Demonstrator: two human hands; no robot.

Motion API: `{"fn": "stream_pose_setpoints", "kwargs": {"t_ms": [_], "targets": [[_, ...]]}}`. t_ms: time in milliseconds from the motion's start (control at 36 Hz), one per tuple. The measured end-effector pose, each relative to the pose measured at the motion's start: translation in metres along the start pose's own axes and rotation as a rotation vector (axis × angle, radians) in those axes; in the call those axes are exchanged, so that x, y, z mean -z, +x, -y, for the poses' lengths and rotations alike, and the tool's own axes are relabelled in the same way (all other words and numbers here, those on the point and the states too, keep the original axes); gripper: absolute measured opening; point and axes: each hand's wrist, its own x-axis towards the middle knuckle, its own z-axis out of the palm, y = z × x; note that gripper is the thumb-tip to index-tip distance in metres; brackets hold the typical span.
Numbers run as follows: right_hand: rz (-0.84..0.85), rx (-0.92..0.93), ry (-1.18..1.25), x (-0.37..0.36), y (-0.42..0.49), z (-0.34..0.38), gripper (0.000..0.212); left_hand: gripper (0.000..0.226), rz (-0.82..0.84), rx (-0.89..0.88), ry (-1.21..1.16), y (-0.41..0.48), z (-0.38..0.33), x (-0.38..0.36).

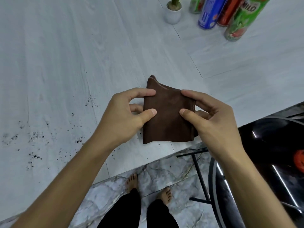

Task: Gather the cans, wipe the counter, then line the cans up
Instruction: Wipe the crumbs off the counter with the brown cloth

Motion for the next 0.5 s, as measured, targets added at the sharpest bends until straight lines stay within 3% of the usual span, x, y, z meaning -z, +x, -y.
{"fn": "stream_pose_setpoints", "kwargs": {"t_ms": [250,500], "targets": [[-0.034,-0.063,-0.228,-0.008,-0.001,0.005,0.040,0.040,-0.066,-0.051,0.323,0.000,0.000,-0.004],[-0.190,0.027,-0.510,-0.005,-0.018,0.021,0.029,0.033,-0.231,-0.187,0.521,-0.009,-0.004,0.012]]}}
